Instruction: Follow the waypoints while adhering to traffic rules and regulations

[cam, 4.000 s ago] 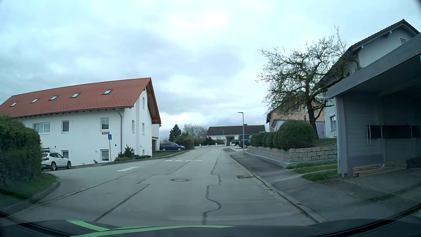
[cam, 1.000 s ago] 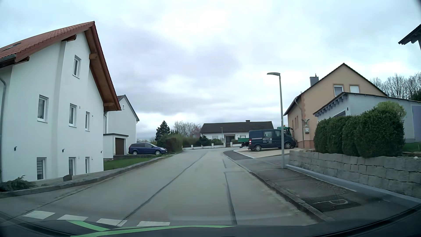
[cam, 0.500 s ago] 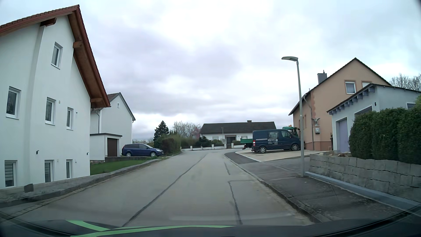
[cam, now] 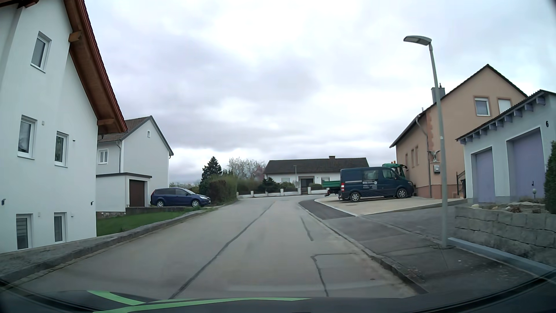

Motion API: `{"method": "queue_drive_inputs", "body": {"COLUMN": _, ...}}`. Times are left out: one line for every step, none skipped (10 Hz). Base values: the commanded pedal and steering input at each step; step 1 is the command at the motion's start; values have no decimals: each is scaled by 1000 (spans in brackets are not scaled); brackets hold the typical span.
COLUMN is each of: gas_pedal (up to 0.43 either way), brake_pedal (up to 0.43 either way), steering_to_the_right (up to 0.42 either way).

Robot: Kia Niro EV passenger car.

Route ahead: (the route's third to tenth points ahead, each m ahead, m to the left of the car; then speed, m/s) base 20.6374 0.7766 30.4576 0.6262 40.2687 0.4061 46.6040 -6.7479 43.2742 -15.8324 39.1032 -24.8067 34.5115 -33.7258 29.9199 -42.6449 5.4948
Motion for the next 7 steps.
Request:
{"method": "queue_drive_inputs", "body": {"gas_pedal": 209, "brake_pedal": 0, "steering_to_the_right": -3}}
{"method": "queue_drive_inputs", "body": {"gas_pedal": 209, "brake_pedal": 0, "steering_to_the_right": -3}}
{"method": "queue_drive_inputs", "body": {"gas_pedal": 209, "brake_pedal": 0, "steering_to_the_right": -4}}
{"method": "queue_drive_inputs", "body": {"gas_pedal": 209, "brake_pedal": 0, "steering_to_the_right": -5}}
{"method": "queue_drive_inputs", "body": {"gas_pedal": 209, "brake_pedal": 0, "steering_to_the_right": -6}}
{"method": "queue_drive_inputs", "body": {"gas_pedal": 209, "brake_pedal": 0, "steering_to_the_right": -7}}
{"method": "queue_drive_inputs", "body": {"gas_pedal": 209, "brake_pedal": 0, "steering_to_the_right": -9}}
